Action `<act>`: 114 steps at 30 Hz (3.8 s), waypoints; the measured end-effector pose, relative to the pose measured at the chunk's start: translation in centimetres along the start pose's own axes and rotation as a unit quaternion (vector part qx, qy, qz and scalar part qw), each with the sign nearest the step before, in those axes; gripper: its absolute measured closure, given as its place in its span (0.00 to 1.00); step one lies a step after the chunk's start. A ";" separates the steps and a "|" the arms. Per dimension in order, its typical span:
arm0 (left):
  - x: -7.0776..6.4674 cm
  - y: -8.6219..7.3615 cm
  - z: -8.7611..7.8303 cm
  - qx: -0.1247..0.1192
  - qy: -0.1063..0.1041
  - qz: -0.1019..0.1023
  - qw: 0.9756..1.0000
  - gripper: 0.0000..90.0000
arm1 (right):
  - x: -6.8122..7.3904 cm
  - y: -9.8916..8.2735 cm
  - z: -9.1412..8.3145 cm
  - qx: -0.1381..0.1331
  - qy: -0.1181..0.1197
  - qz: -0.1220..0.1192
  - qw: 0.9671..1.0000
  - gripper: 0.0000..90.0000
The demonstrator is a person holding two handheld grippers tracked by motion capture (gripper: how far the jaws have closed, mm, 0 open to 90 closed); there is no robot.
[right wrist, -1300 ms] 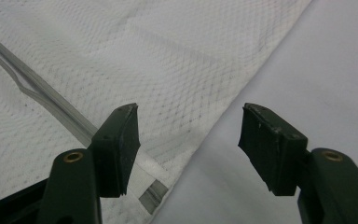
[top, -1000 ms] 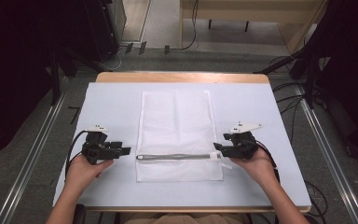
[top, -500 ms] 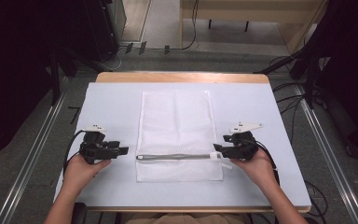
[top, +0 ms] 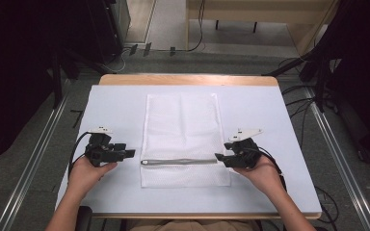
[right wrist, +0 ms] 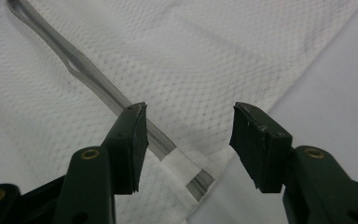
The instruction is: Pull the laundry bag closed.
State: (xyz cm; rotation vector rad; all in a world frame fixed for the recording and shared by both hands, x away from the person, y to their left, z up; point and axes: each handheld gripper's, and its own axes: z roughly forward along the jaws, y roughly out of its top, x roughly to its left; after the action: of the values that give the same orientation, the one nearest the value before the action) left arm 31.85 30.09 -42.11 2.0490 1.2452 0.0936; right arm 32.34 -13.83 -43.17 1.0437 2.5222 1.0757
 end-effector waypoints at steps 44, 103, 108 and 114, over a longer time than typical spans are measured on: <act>0.6 0.1 0.2 0.002 -0.007 -0.003 1.000 0.46 | 7.6 7.1 5.8 0.023 0.095 -0.038 0.994 0.60; 1.2 0.0 -0.2 -0.005 -0.006 -0.013 1.000 0.46 | 14.2 9.0 14.4 0.054 0.163 -0.040 0.984 0.80; 1.1 0.0 -0.2 -0.007 -0.006 -0.006 1.000 0.46 | 14.4 9.3 15.1 0.050 0.163 -0.033 0.985 0.87; 1.3 -0.1 -0.4 -0.012 -0.010 -0.010 1.000 0.47 | 14.4 9.6 15.3 0.052 0.156 -0.043 0.986 0.95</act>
State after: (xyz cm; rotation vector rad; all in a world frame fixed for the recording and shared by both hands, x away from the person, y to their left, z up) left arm 32.29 31.37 -42.26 2.0116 1.2472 0.0777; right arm 33.60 9.08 -46.22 0.8369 2.8672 1.1733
